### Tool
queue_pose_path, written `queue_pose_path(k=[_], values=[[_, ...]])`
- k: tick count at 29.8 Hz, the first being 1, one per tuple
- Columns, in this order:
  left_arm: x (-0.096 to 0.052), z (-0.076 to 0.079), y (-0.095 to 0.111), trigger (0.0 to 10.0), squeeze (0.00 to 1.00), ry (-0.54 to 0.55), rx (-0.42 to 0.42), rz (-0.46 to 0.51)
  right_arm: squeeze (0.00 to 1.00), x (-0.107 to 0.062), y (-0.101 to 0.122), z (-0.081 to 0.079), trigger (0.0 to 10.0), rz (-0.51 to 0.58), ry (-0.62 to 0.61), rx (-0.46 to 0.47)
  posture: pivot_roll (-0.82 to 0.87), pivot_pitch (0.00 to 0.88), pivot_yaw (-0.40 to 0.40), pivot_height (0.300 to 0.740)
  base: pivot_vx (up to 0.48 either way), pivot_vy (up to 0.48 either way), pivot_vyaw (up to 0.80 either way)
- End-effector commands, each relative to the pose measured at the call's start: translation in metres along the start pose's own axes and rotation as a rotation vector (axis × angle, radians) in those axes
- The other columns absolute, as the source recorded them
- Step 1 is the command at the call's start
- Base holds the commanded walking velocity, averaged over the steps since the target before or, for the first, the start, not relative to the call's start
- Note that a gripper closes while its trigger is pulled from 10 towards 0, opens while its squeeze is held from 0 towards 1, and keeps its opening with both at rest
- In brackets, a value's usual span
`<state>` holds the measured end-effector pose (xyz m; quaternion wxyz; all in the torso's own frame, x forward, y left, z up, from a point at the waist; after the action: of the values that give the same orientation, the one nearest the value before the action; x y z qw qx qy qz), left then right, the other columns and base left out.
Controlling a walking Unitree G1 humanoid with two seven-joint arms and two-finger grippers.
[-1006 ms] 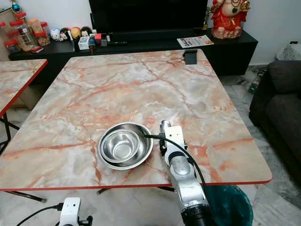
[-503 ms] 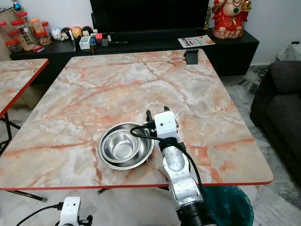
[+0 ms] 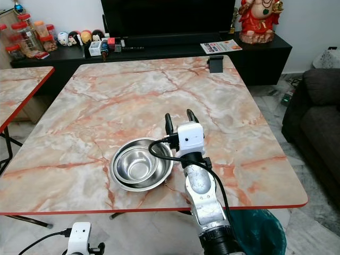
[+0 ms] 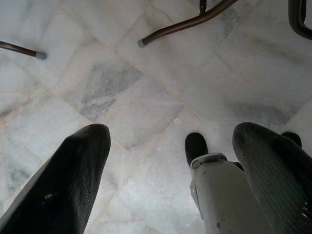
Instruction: Setting the table
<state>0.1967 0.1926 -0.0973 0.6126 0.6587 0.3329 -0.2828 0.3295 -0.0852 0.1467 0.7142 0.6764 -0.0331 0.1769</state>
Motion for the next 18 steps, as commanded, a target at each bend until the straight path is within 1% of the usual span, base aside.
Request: queue_pose_path(k=[1,11,18], values=[[0.0,-0.0017,-0.0007,10.0,0.0,-0.002,0.002,-0.007,0.0,0.0041,0.0043,-0.0003,10.0,0.023,0.006,0.005,-0.05,0.0,0.065,0.736,0.0,0.0,0.0],[0.0003,0.0074,-0.0003,10.0,0.0,-0.016,-0.008,-0.007,0.0,0.0087,0.0098,0.0043,10.0,0.047,0.034,-0.017,-0.05,0.0,0.022,0.736,0.0,0.0,0.0],[0.0,0.0068,-0.0018,10.0,0.0,-0.016,-0.007,-0.011,0.0,0.0103,0.0098,0.0003,10.0,0.048,0.042,-0.014,-0.05,0.0,0.03,0.736,0.0,0.0,0.0]])
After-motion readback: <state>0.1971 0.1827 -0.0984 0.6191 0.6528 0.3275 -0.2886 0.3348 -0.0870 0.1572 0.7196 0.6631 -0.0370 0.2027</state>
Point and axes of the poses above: a point about 5 cm out from each wrist's last joint towards the gripper, its own x axis pointing out of the wrist towards the gripper, its own y axis along the axis of the wrist's last joint, z = x × y, the point moved 2 cm from there along x, pointing out of the wrist towards the gripper, and after that the axes turned 2 degrees about x, right-handed, at the moved point
